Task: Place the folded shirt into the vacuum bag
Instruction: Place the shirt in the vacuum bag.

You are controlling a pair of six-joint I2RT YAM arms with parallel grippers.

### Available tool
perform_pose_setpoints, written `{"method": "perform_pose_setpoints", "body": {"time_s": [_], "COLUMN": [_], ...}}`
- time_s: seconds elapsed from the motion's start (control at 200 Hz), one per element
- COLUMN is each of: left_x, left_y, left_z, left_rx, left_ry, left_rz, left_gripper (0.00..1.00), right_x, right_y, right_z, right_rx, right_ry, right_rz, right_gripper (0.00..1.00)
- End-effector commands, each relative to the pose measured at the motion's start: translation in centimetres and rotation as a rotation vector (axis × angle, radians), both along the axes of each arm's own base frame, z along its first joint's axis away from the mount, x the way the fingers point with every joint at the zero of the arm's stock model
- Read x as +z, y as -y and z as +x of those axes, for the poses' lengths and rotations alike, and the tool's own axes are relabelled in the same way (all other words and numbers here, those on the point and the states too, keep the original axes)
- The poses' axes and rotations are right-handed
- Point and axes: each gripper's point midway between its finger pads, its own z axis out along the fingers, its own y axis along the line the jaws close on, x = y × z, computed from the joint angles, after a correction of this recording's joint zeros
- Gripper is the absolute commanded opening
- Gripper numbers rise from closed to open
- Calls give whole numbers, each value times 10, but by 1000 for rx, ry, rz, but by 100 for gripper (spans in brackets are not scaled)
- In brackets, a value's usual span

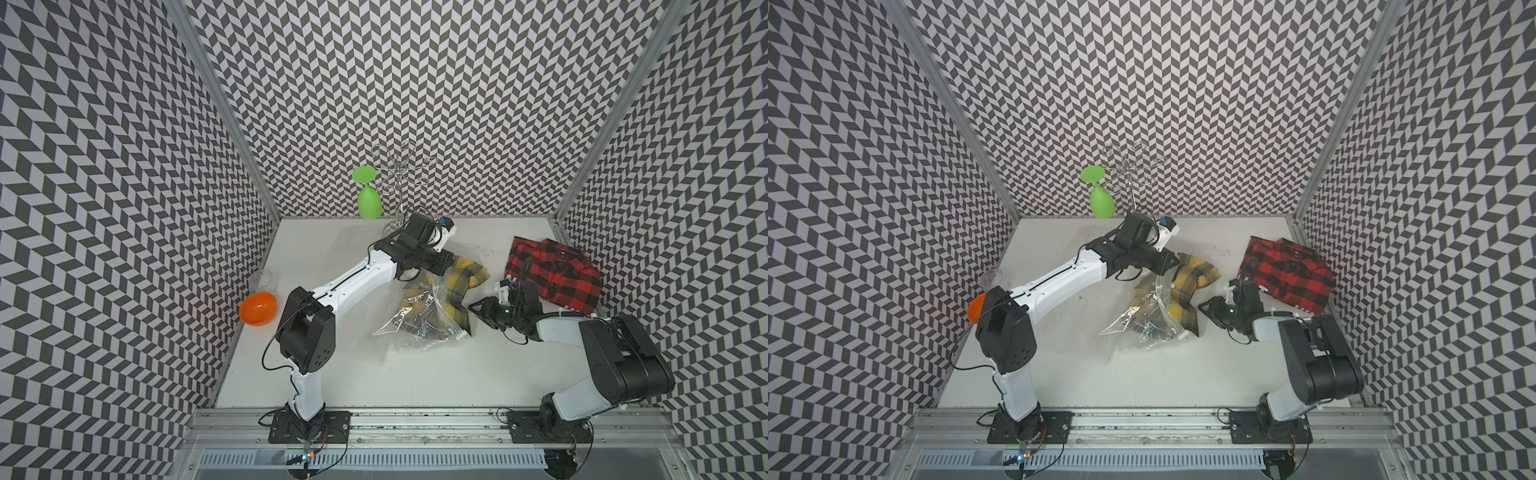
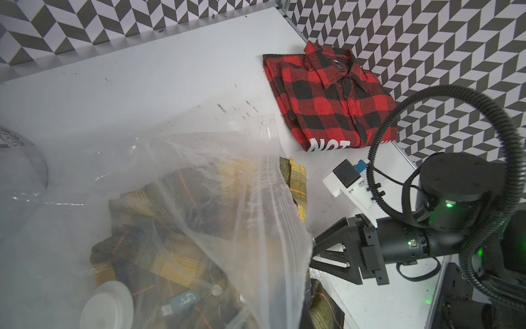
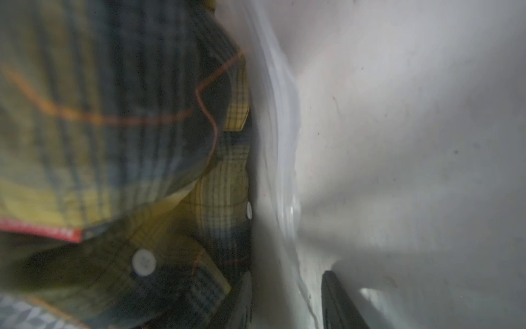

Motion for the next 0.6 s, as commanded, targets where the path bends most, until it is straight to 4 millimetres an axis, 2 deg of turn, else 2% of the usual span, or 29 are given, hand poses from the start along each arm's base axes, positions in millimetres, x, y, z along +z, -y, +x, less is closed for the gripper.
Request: {"method": "perform_pose_setpoints", "body": {"time_s": [0.0, 0.075, 0.155, 0.215, 0.285, 0.351, 0.426, 0.511, 0.591], "left_x": [31, 29, 29, 35, 45, 56, 68, 74, 66], "left_y": [-17, -44, -73, -84, -73, -49, -17, 12, 20], "left_z": [6, 20, 35, 41, 36, 23, 7, -10, -10], "left_rx": [46, 119, 186, 213, 187, 138, 79, 13, -1], "left_ry": [62, 59, 45, 49, 52, 63, 75, 78, 66], "left_rz": [-35, -17, -25, -38, -66, -86, -106, -122, -113], "left_gripper": [1, 1, 1, 1, 1, 1, 1, 1, 1], "right_x": [32, 85, 147, 170, 151, 110, 77, 61, 58], "right_y": [-15, -36, -56, -59, -39, 0, 25, 34, 35], "right_z": [21, 31, 30, 23, 19, 20, 13, 14, 17], "right_rx": [2, 56, 111, 136, 73, -35, -80, -101, -105], "right_ry": [88, 182, 296, 329, 267, 189, 118, 97, 100], "right_rz": [55, 68, 101, 119, 52, -36, -46, -120, -130], "right_gripper": [21, 9, 0, 0, 0, 0, 0, 0, 0]}}
